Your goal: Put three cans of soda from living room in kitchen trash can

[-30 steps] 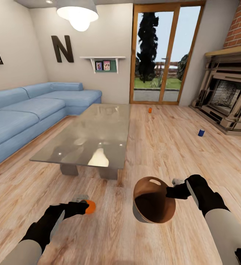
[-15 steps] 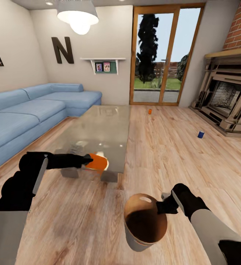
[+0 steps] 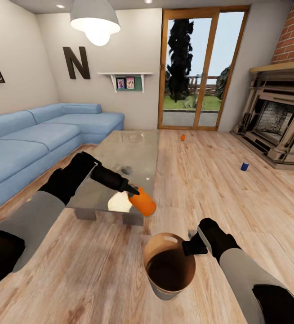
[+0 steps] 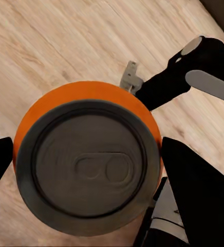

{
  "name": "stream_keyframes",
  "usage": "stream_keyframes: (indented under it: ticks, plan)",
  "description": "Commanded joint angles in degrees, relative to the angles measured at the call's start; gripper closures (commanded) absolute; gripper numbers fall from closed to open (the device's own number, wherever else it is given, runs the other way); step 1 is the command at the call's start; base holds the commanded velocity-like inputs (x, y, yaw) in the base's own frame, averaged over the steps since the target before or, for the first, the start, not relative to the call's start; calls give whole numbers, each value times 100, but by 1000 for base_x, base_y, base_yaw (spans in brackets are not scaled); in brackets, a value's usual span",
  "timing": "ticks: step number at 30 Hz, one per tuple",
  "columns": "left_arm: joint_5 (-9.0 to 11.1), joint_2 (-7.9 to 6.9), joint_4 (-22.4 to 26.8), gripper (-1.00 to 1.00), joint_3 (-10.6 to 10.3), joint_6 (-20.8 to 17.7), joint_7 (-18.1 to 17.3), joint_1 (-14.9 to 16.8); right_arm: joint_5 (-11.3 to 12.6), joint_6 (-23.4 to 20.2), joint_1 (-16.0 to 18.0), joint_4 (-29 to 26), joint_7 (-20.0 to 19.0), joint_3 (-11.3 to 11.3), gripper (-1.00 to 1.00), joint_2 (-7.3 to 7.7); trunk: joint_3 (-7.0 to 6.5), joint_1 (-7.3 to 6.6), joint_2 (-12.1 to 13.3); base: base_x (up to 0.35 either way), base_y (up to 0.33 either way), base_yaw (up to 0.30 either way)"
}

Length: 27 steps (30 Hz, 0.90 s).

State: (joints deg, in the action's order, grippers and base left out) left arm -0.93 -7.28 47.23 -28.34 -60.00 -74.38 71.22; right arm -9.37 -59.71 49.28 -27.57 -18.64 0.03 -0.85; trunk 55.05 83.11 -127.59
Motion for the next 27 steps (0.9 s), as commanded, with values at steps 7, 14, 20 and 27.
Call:
stream_keyframes:
  ticks: [7, 14, 20, 27]
  plan:
    - [4, 593, -598, 100, -667, 0, 222, 292, 206, -29, 507, 222, -34, -26, 100, -22, 0, -1, -1, 0, 0, 0]
    - [5, 706, -602, 100, -717, 0, 302, 304, 216, -29, 1058, 858, -35, -51, 100, -6, 0, -1, -1, 0, 0, 0]
    - [8, 790, -605, 100, -1046, 0, 322, 290, 216, -29, 1222, 914, -34, -66, 100, -36, 0, -1, -1, 0, 0, 0]
    - [6, 1081, -667, 100, -1314, 30, 1037, 4, 216, -29, 1353, 1000, -27, -73, 100, -154, 0, -1, -1, 0, 0, 0]
